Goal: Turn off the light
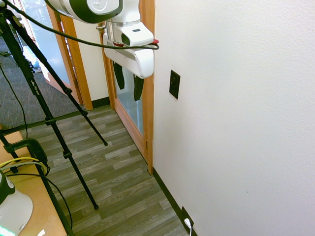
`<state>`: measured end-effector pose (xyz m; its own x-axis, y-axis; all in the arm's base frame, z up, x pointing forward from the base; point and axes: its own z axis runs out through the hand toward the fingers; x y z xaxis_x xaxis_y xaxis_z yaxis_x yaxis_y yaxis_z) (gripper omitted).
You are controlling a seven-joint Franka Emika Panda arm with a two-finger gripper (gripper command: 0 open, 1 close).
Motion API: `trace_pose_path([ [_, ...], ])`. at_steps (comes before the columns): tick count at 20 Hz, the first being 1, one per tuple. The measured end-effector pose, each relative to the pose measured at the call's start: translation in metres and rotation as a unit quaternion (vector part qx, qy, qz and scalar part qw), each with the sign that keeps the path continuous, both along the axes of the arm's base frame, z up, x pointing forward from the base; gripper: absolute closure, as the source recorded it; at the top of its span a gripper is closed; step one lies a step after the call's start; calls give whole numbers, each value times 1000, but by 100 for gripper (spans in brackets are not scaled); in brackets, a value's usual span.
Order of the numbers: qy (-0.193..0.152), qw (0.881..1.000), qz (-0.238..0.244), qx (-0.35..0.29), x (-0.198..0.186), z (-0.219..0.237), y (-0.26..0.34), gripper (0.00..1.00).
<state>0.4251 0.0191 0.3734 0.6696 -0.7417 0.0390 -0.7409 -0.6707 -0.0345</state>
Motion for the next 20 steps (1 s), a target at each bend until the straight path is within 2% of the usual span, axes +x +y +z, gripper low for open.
trace_pose_path([
  [3, -5, 1000, -1, -1, 3, 1, 1, 0],
  [8, -89, 996, -12, -13, 41, 8, 46, 0],
  [12, -162, 985, -47, -32, 80, -6, 66, 0],
  [14, -188, 980, -61, -36, 102, -15, 70, 0],
  [18, -216, 972, -85, -36, 135, -31, 83, 0],
  [19, -219, 971, -91, -36, 141, -36, 84, 100],
  [20, -223, 969, -96, -35, 145, -42, 84, 100],
])
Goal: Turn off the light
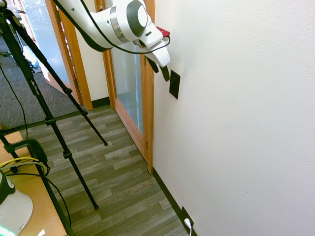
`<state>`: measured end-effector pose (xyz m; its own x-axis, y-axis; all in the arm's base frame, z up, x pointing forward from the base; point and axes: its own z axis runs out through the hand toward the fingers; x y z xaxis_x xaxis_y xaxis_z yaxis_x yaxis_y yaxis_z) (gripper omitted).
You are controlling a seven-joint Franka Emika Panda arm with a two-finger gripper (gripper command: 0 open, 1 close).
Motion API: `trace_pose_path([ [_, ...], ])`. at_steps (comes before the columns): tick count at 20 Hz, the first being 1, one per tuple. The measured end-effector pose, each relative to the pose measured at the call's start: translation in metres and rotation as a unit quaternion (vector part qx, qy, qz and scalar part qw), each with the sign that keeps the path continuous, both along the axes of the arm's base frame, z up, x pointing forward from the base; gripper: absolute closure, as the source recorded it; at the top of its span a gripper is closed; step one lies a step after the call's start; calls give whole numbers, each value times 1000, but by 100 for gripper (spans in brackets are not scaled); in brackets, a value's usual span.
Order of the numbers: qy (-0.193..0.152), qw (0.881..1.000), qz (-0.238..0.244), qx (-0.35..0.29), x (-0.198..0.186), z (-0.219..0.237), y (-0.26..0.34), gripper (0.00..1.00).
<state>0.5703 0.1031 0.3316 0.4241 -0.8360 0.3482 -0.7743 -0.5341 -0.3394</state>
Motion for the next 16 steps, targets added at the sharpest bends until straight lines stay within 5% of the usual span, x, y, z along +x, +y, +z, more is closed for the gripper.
trace_pose_path([
  [16, -19, 999, -34, 15, 32, -9, -21, 100],
])
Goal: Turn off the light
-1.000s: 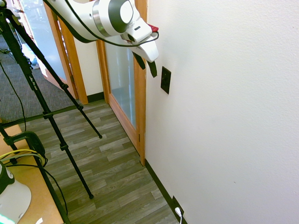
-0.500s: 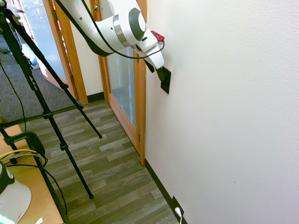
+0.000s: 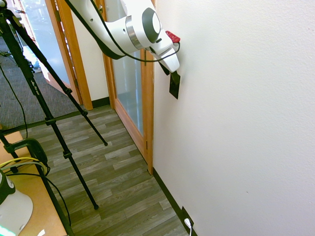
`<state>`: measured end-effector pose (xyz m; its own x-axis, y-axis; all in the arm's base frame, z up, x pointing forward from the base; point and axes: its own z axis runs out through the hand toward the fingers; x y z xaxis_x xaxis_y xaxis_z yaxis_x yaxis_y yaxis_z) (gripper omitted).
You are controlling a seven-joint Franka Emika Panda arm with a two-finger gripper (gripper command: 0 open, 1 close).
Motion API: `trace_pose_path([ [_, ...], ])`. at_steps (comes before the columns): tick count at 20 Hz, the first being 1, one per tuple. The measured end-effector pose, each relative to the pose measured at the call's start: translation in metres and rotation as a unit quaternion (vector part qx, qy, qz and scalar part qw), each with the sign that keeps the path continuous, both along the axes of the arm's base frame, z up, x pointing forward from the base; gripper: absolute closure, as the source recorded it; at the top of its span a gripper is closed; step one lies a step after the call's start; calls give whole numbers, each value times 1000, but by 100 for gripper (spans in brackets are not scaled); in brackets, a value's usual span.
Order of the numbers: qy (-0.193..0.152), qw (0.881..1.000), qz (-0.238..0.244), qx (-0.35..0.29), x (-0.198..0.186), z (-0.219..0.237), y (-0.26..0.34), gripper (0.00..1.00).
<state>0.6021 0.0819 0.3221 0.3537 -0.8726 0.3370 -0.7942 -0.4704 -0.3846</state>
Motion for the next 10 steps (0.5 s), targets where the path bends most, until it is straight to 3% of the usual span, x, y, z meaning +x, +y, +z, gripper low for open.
trace_pose_path([
  [10, 2, 1000, 6, 7, -1, -7, 5, 100],
])
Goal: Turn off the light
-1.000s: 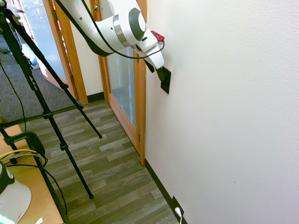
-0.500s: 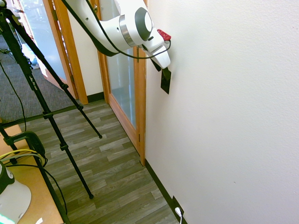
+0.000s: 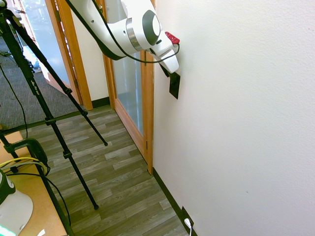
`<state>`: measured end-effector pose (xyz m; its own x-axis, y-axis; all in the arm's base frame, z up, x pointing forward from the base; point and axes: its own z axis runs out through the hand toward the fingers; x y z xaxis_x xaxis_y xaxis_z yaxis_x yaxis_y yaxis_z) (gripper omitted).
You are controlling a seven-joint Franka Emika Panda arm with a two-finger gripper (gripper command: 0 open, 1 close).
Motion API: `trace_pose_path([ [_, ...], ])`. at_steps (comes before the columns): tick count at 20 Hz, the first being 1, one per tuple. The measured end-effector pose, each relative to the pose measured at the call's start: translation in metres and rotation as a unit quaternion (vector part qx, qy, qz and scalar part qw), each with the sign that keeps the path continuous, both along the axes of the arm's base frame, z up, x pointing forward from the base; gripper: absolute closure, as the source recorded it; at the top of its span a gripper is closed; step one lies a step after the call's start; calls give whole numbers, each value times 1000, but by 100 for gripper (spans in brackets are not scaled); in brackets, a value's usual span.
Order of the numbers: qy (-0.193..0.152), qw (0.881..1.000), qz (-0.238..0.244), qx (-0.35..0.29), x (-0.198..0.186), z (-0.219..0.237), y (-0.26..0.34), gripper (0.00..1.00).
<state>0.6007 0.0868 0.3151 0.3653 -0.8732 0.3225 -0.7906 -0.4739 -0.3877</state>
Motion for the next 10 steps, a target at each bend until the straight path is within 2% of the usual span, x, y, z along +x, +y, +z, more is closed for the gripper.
trace_pose_path([
  [10, 3, 1000, -5, 0, 1, -3, -7, 100],
])
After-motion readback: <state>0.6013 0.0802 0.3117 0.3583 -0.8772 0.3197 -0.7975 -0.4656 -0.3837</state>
